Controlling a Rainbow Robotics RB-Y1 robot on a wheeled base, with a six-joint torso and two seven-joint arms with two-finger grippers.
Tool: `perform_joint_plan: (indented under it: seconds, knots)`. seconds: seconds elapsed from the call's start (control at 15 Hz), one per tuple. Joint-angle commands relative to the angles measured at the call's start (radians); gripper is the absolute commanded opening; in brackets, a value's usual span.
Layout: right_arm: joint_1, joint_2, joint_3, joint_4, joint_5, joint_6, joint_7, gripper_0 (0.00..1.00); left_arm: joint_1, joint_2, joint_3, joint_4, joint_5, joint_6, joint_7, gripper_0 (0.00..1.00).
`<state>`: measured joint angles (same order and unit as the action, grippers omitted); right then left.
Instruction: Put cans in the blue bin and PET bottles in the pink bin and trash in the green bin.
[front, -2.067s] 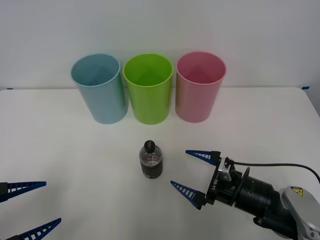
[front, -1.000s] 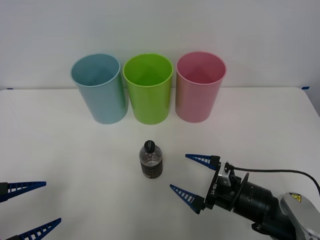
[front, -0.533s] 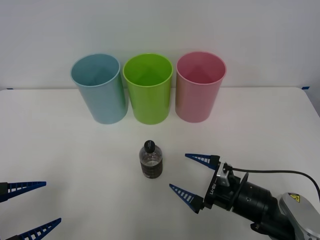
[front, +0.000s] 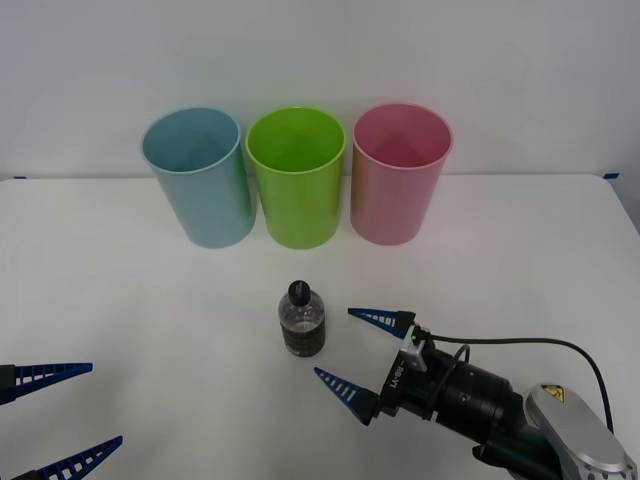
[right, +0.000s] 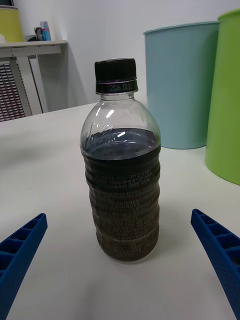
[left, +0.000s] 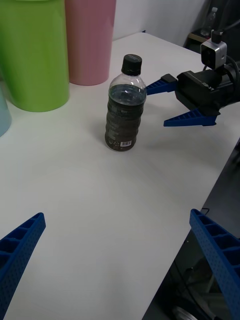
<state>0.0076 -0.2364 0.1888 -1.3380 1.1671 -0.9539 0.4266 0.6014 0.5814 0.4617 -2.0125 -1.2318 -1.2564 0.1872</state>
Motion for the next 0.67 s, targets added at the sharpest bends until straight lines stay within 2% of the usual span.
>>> perform_joint_plan:
  seconds: [0.07, 0.67]
  knots:
    - [-0.014, 0.0, 0.027, 0.0, 0.0, 0.04, 0.003, 1.0, 0.0, 0.0, 0.0, 0.0, 0.0, 0.0, 0.0, 1.0]
    - [-0.044, 0.011, 0.104, 0.0, -0.001, 0.167, 0.009, 1.0, 0.0, 0.0, 0.0, 0.0, 0.0, 0.0, 0.0, 1.0]
